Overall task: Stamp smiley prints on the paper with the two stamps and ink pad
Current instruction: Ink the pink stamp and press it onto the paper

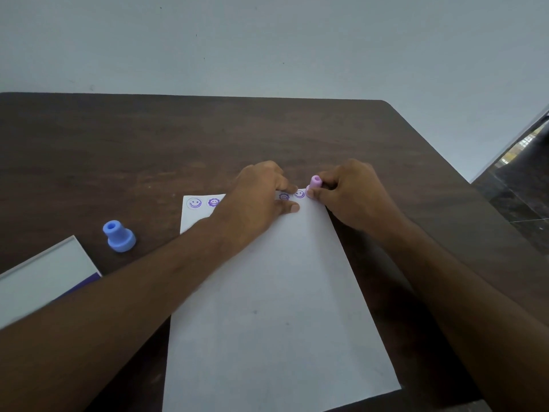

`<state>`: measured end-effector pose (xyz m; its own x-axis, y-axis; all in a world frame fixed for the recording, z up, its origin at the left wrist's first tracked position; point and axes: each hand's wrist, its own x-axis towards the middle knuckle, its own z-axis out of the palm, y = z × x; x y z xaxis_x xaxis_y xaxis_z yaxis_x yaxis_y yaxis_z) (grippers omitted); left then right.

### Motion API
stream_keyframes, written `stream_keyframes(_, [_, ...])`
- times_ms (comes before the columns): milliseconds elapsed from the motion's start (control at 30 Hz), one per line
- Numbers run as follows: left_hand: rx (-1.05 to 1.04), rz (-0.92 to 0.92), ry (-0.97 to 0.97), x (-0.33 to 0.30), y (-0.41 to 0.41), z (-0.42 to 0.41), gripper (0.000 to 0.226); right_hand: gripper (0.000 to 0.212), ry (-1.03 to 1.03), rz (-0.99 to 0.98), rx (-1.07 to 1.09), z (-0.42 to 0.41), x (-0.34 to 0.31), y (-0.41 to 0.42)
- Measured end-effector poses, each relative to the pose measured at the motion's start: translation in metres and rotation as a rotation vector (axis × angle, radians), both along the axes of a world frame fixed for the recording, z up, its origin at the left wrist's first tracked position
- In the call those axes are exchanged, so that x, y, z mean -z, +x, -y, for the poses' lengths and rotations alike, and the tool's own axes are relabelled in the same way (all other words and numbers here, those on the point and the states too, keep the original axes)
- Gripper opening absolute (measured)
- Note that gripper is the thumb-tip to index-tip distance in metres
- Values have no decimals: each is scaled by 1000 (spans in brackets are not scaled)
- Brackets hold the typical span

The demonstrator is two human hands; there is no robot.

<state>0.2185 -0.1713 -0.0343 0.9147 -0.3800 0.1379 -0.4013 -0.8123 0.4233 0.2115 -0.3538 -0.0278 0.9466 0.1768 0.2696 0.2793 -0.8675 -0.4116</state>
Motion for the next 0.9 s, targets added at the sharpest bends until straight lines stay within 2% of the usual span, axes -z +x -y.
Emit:
stream_keyframes(400, [11, 26, -48, 1, -4, 0, 39, 22, 66, -29, 25, 1, -2, -2])
stream_keyframes(733, [16, 21, -33, 0, -4, 0, 40, 24, 42, -21, 35, 0, -2, -4])
stream_keyframes(900, [17, 33, -96, 2, -5, -1, 39, 25, 52, -17, 37, 1, -1, -5])
